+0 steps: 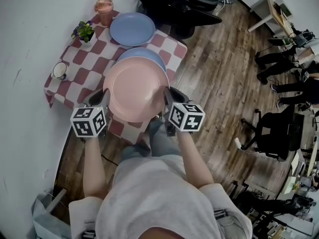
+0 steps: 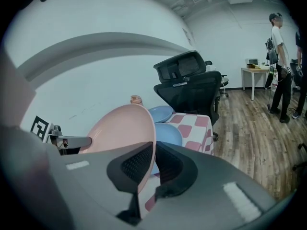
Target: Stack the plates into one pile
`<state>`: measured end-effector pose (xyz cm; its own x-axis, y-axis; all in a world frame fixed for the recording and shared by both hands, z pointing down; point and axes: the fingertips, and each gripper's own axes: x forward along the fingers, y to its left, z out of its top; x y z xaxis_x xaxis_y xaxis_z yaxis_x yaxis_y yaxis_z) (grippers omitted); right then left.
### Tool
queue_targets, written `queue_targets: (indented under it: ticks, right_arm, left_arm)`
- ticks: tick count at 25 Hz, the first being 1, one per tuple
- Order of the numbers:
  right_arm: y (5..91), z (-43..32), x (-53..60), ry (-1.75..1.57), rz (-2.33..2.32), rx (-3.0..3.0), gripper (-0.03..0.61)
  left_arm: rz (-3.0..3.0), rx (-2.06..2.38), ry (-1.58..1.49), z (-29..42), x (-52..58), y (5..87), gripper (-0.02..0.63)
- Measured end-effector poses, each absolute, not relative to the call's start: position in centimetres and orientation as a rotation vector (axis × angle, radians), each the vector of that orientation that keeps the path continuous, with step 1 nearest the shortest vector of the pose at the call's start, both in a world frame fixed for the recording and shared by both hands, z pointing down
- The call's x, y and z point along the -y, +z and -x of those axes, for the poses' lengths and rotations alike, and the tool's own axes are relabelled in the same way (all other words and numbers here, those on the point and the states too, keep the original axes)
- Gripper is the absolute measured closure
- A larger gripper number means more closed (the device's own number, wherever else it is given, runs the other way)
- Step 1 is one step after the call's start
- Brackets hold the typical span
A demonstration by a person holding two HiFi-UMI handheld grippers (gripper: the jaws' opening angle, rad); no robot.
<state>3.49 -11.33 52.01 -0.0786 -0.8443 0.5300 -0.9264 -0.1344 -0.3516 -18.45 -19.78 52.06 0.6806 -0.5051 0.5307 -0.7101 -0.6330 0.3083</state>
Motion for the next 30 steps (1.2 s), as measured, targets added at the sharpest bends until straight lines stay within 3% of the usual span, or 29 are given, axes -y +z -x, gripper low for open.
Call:
queue_targets:
  ticks: [14,30]
  right_arm:
    - [50.7,-10.0,18.8,0.944,-1.95,2.03,0.562]
    - [57.8,-11.9,24.9,1.056,-1.657,2.004,0.559]
  left_arm:
    - [-2.341,1.022,0.561,12.6,25.0,51.7,0.564]
    - [-2.1,1.106,0.678,11.2,27.1,58.9,0.555]
